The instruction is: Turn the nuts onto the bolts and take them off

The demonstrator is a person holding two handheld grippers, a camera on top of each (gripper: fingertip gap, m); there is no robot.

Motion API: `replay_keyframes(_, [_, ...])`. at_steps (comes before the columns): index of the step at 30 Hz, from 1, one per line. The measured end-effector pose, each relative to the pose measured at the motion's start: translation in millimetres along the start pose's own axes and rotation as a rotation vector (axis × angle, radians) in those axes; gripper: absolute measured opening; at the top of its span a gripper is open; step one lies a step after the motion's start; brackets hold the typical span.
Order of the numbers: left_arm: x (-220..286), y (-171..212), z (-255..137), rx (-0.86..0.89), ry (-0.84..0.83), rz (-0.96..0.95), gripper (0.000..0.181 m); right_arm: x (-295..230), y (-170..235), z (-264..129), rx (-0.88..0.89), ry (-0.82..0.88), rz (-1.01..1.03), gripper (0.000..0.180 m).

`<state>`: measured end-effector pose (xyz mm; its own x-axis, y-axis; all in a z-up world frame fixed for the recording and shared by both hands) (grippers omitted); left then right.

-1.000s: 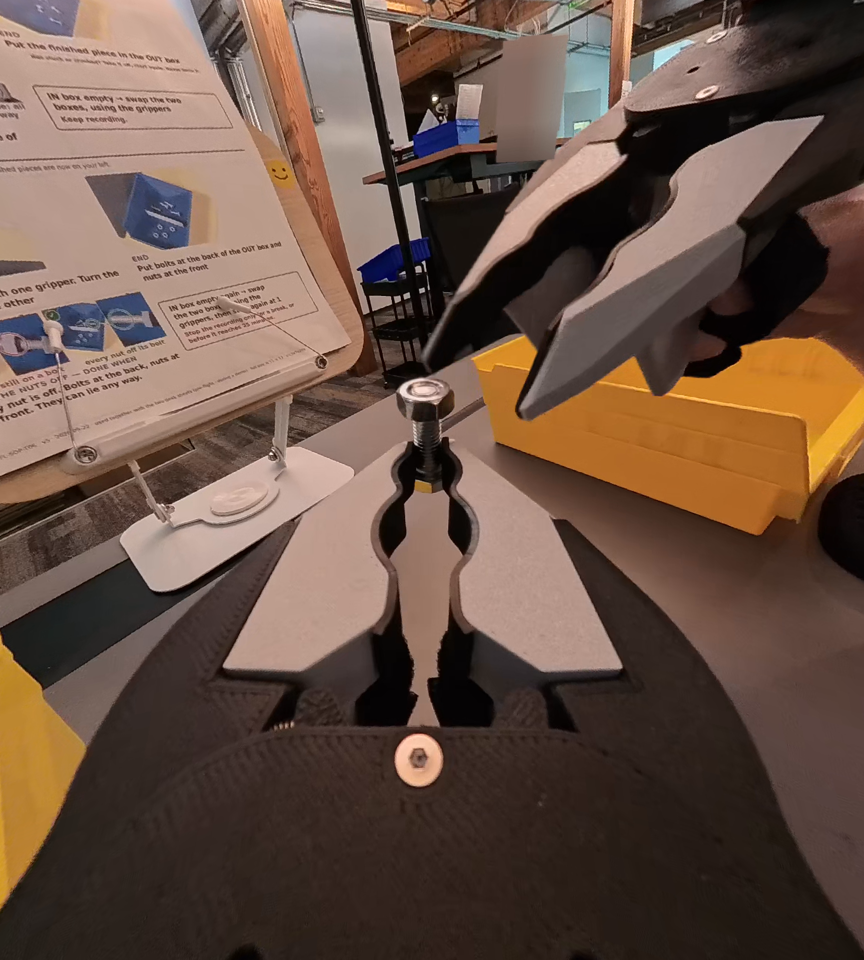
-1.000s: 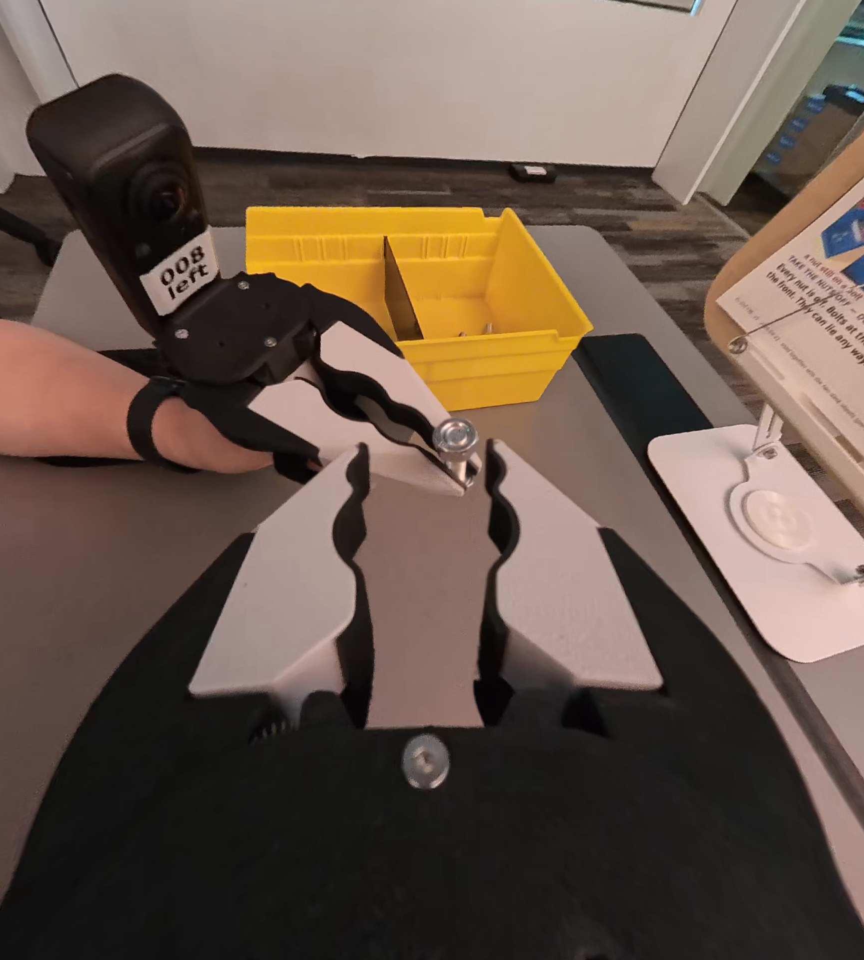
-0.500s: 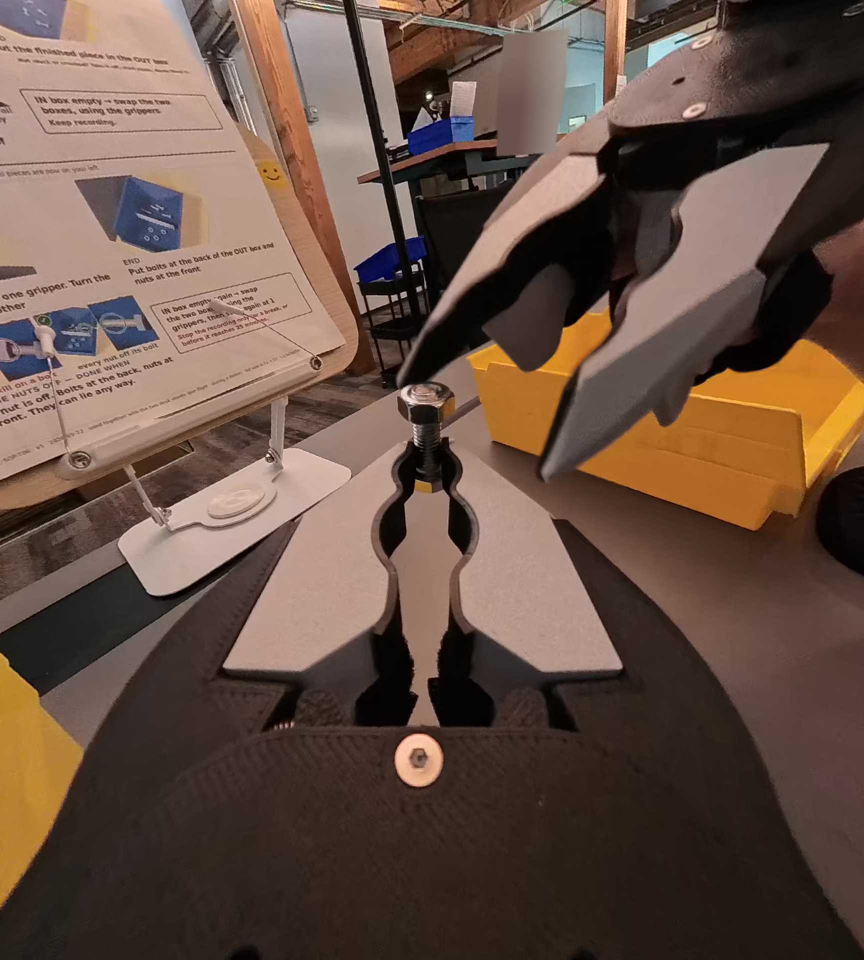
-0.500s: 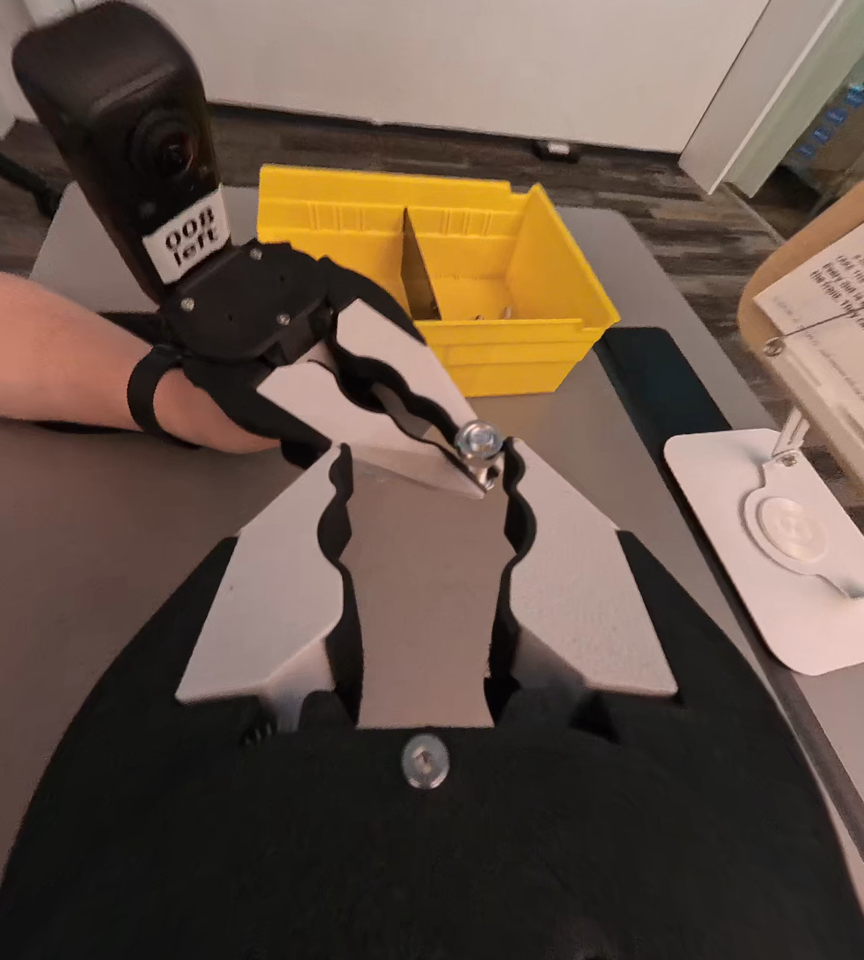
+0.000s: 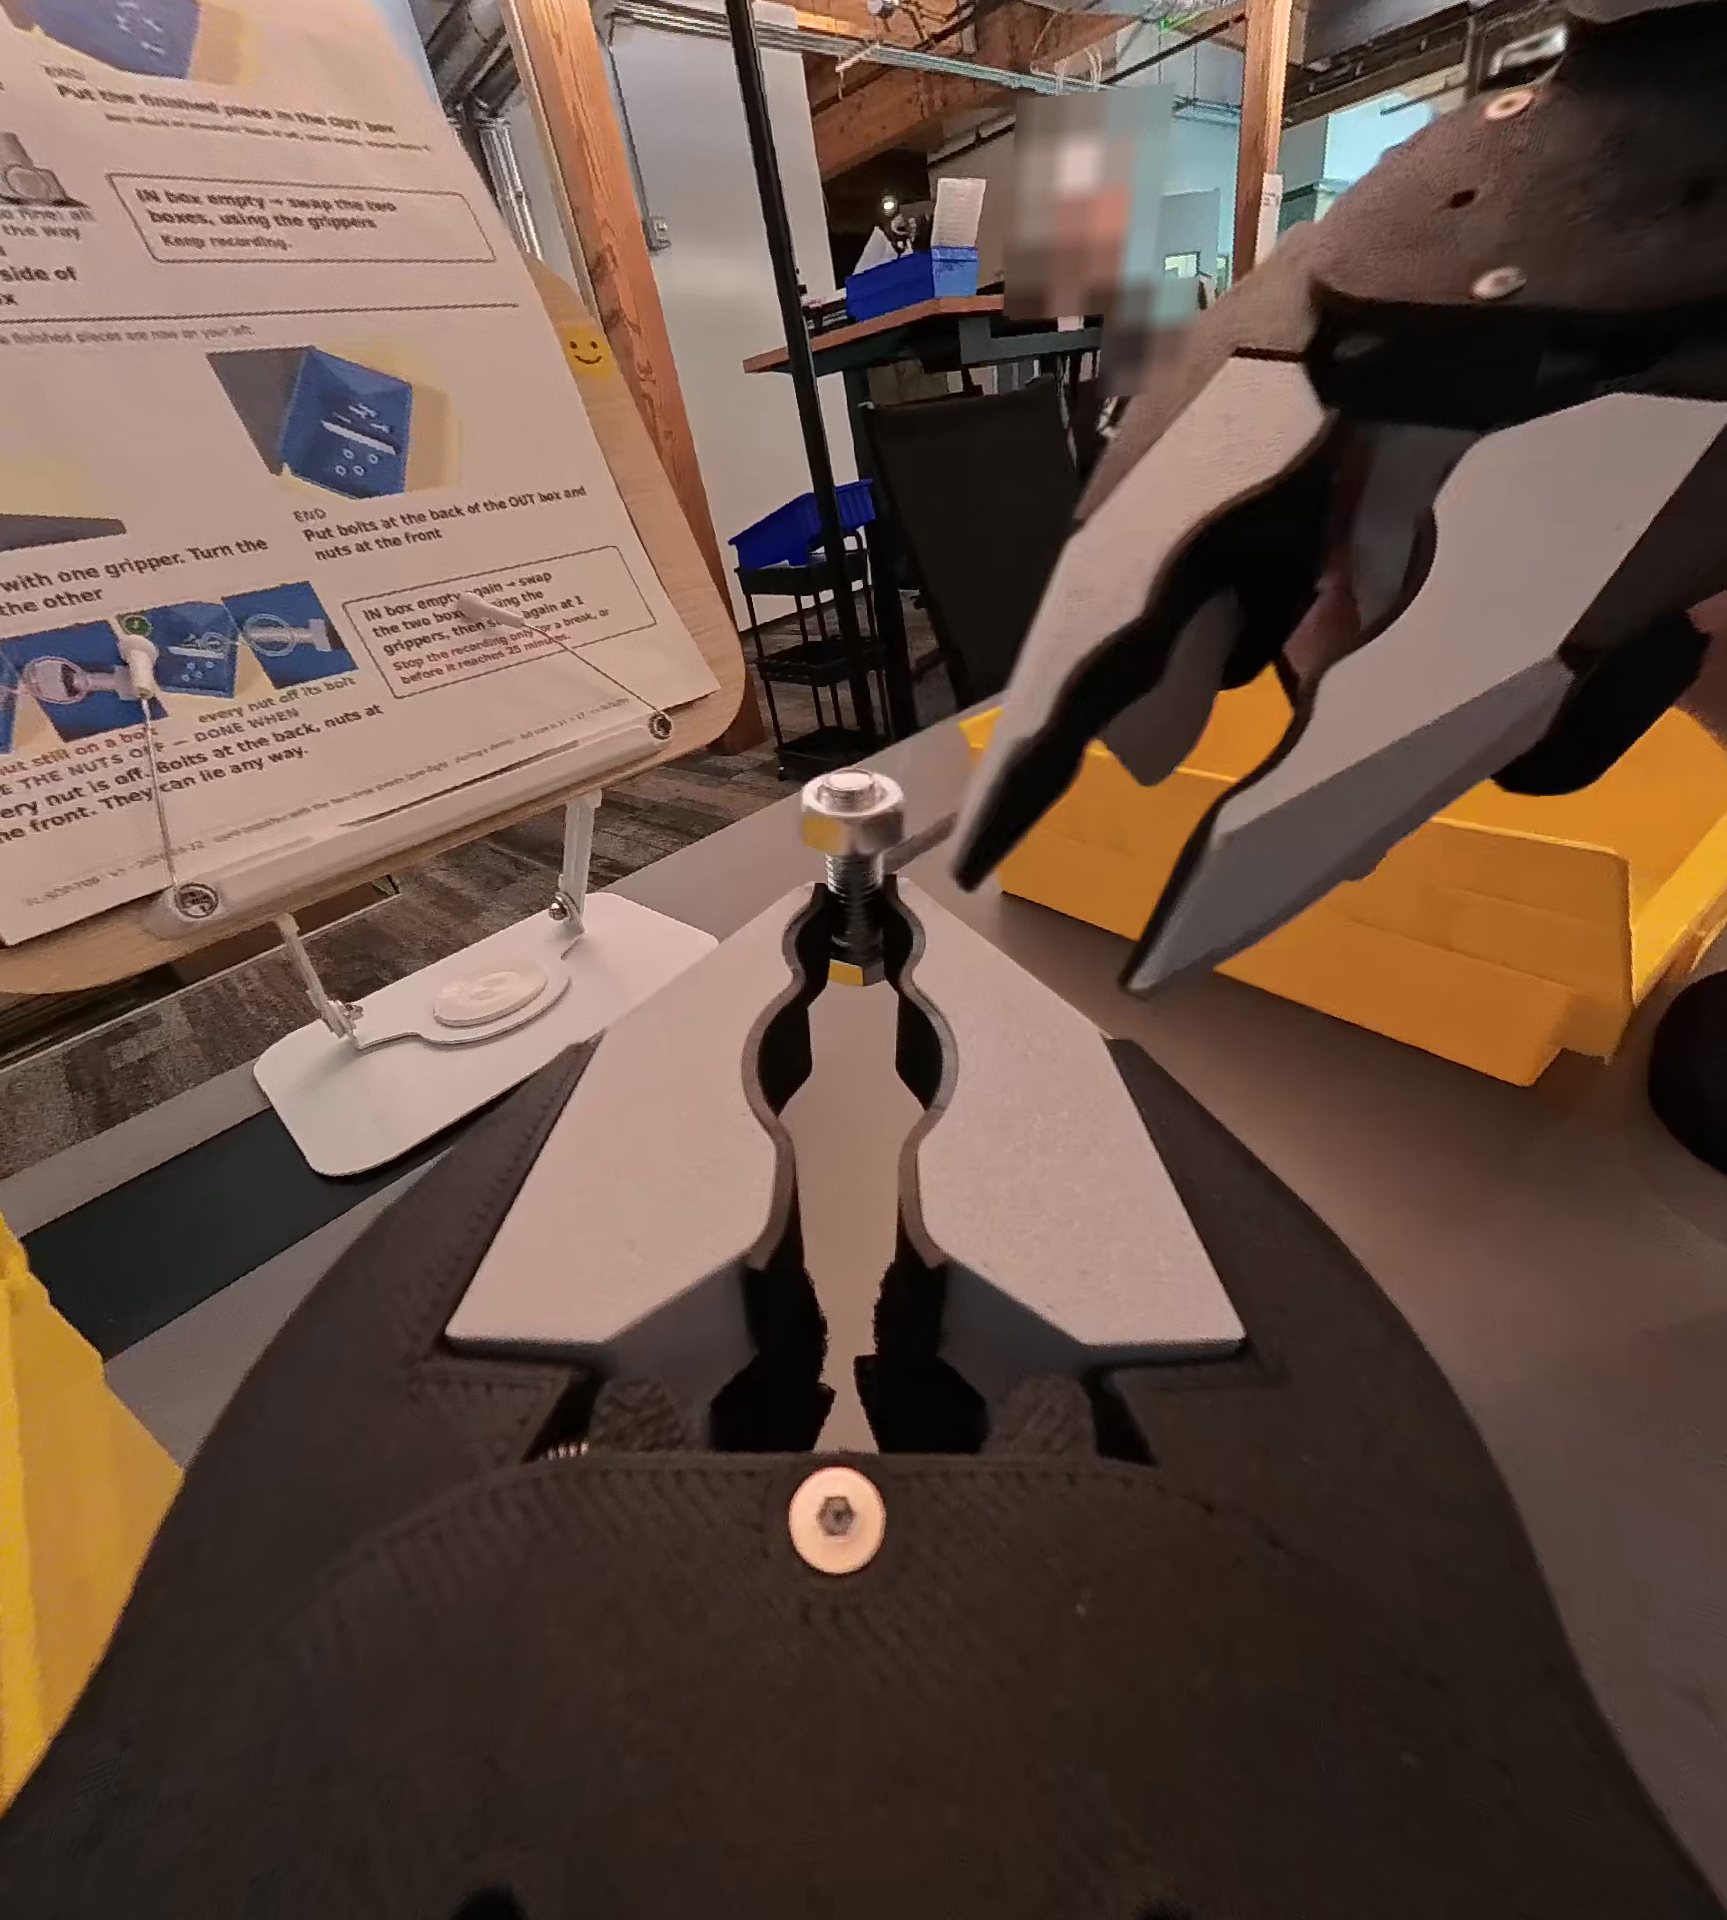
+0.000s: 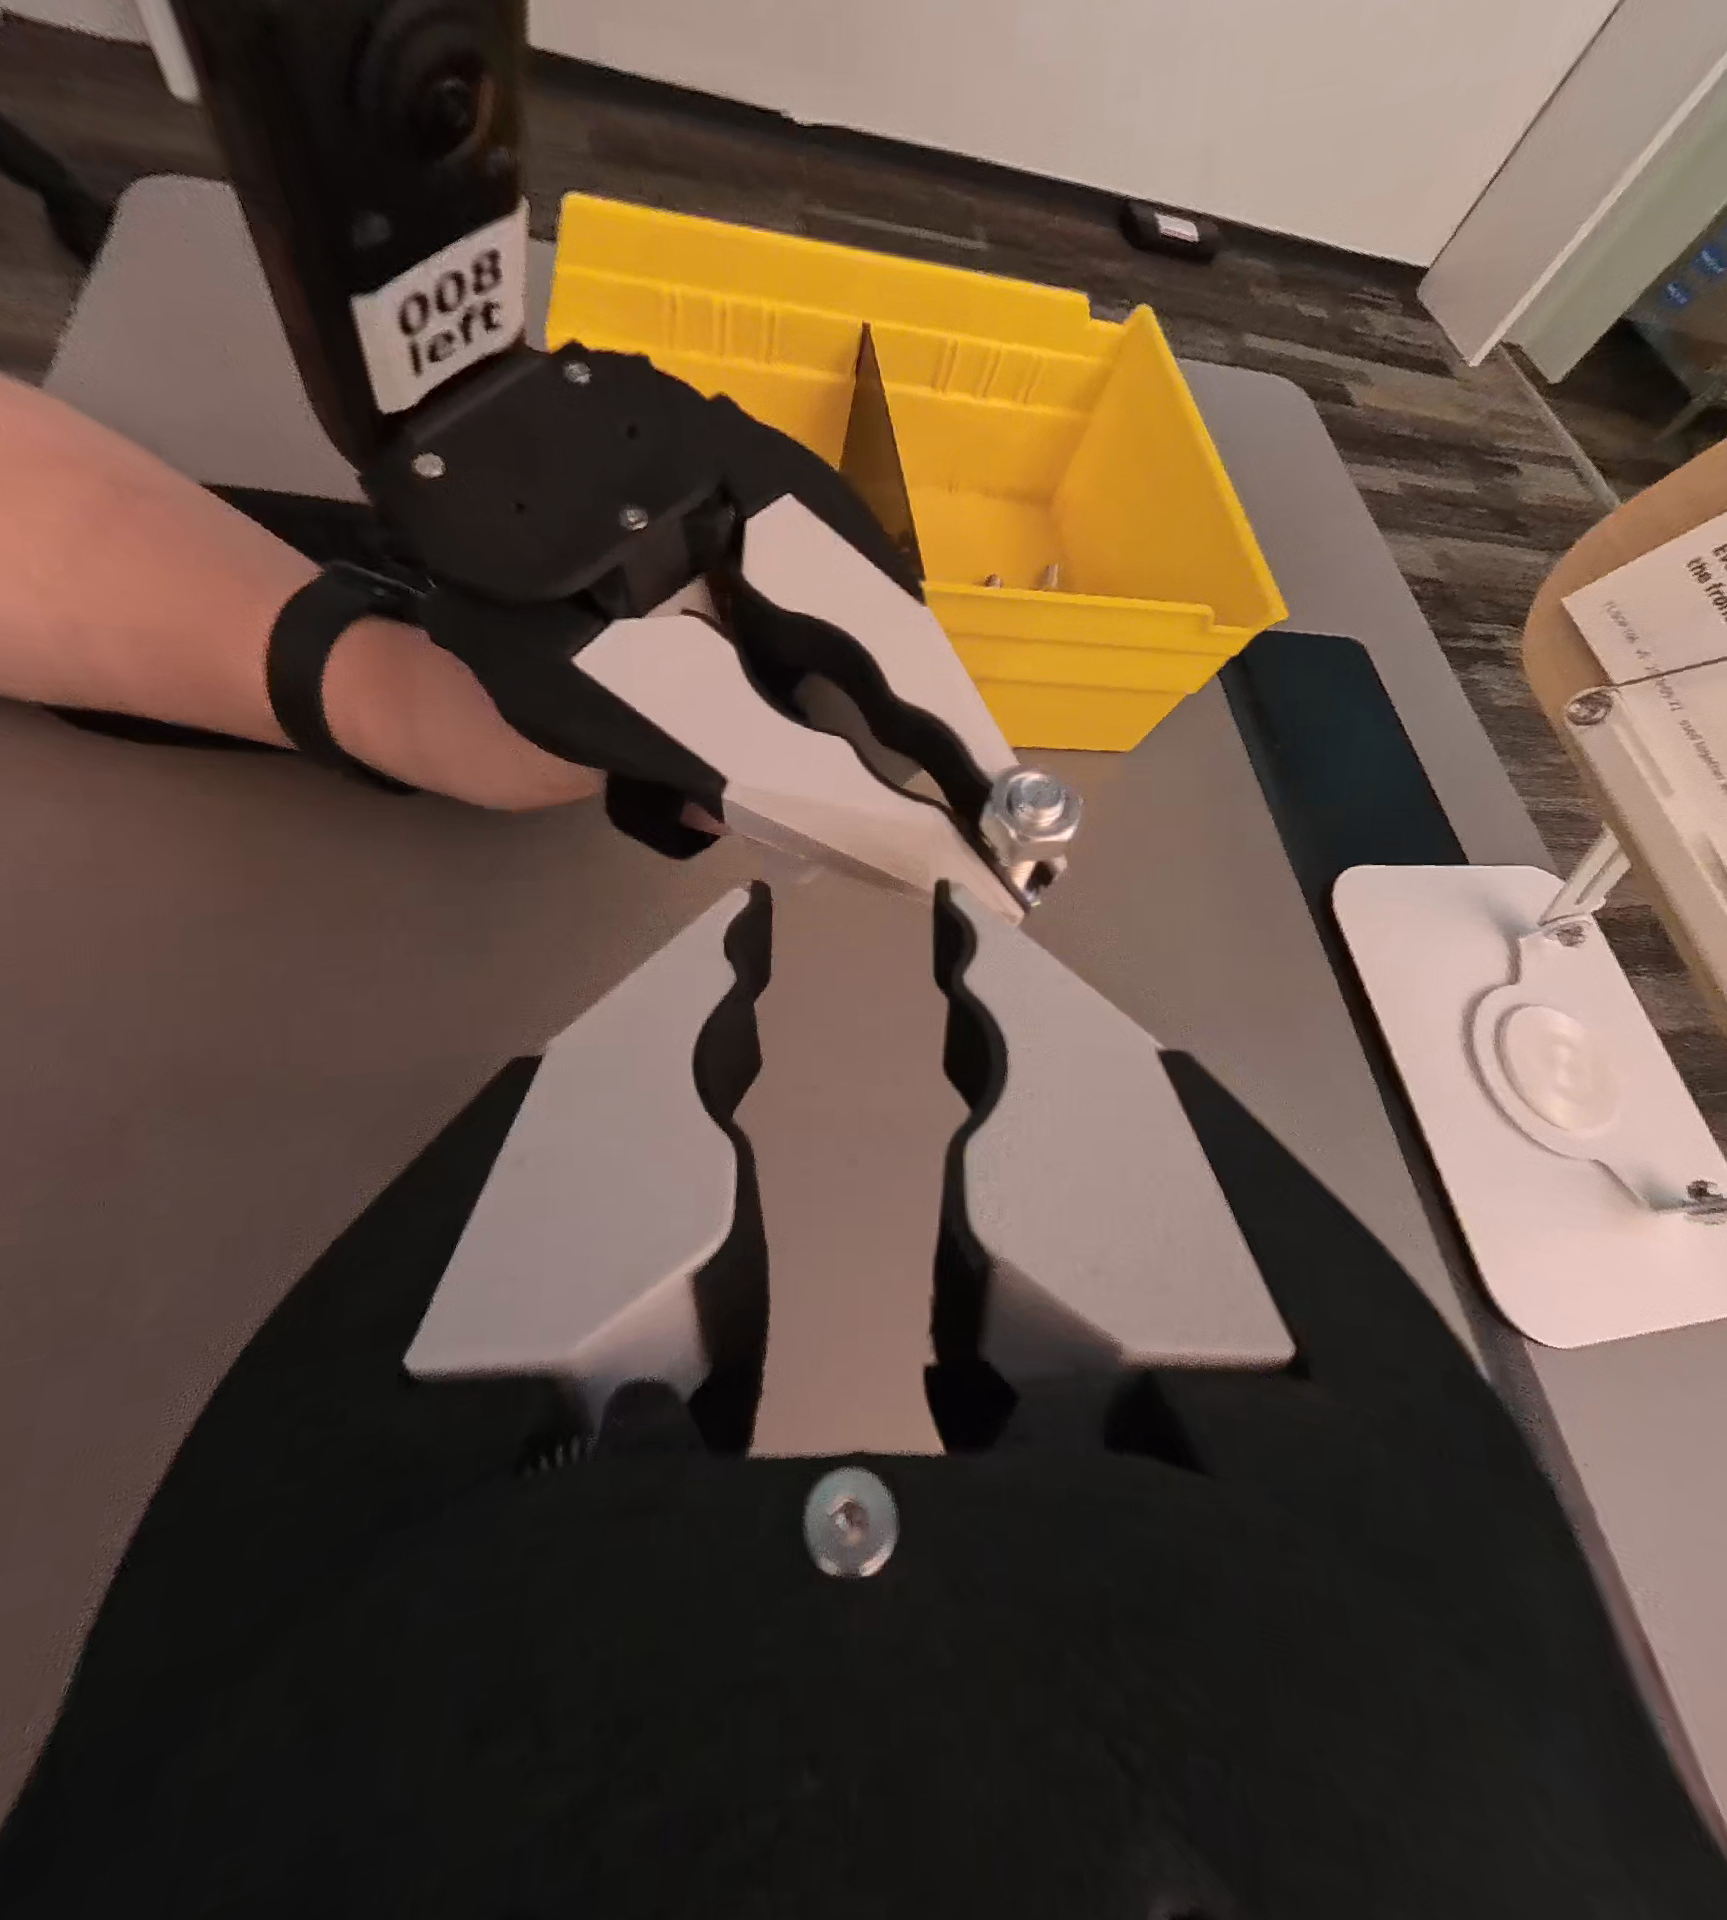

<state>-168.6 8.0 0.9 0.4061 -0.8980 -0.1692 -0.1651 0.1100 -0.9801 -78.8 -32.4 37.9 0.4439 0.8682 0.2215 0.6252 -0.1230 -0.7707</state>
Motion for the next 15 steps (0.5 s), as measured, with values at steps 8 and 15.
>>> replay_keyframes(8, [-1.9, -0.6, -0.9, 0.011, 0.008, -0.02, 0.007, 7.2, -1.1, 0.3, 0.019, 0.044, 0.041, 0.059])
replay_keyframes(15, [3.9, -1.1, 0.1, 0.01, 0.024, 0.014, 0.007, 3.4, -4.1, 0.7, 0.086, -0.004, 0.031, 0.07])
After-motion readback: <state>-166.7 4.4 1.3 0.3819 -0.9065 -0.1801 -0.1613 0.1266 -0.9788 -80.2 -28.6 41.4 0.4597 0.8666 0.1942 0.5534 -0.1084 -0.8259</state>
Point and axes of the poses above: each gripper's, where its closed fingertips meet, z out along the fingers, y out of its underside, x = y × z across the jaws, the point moved 7 cm from there along -z, back along the fingers, and after that the axes turned 7 degrees about -x, right-handed, at the moved point
